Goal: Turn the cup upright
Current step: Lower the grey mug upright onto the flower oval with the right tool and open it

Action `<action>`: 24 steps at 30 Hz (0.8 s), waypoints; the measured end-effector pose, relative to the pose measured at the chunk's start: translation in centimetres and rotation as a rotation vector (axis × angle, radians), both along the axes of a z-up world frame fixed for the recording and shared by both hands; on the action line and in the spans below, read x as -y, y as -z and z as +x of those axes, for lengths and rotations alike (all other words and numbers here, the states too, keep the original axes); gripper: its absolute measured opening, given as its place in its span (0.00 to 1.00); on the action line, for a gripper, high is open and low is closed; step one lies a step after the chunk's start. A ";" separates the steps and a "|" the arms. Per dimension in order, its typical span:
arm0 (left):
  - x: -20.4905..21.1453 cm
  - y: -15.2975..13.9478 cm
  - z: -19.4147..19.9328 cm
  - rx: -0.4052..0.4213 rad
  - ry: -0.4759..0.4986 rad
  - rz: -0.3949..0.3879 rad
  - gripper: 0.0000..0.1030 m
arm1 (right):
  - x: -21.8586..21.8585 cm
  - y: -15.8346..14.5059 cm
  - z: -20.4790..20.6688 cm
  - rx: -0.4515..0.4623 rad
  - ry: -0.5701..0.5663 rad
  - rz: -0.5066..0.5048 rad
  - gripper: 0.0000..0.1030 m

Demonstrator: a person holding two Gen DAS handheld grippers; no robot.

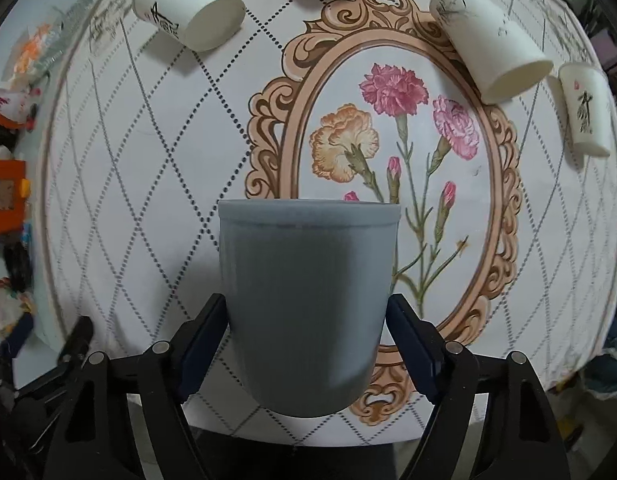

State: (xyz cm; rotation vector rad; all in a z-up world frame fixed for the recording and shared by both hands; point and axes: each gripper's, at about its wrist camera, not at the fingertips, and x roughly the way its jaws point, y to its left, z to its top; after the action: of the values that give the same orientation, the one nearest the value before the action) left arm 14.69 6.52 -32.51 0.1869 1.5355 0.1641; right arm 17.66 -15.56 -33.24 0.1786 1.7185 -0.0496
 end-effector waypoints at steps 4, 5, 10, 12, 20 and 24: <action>-0.1 0.0 0.3 -0.024 -0.013 -0.021 1.00 | 0.9 -1.2 -0.6 0.064 0.025 0.019 0.79; -0.2 0.1 0.5 -0.033 -0.022 -0.035 0.99 | 1.1 -1.8 -0.7 0.092 0.035 0.022 0.79; 0.1 0.5 1.7 -0.054 -0.049 -0.075 0.99 | 2.0 -4.6 -0.5 0.290 0.074 -0.010 0.80; 0.5 0.8 2.4 -0.056 -0.044 -0.079 0.99 | 1.9 -5.6 -0.1 0.393 0.081 -0.047 0.80; 1.6 3.0 4.6 -0.038 0.002 -0.058 0.99 | 1.4 -4.4 2.6 0.712 0.119 -0.174 0.80; 1.1 3.8 4.5 -0.045 0.028 -0.028 0.99 | 0.9 -2.7 2.1 0.765 0.090 -0.207 0.80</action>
State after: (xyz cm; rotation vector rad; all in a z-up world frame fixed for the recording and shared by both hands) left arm 19.17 5.41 -36.28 0.1906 1.5781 0.1166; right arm 19.75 -16.42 -30.57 0.1001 0.9340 -0.1980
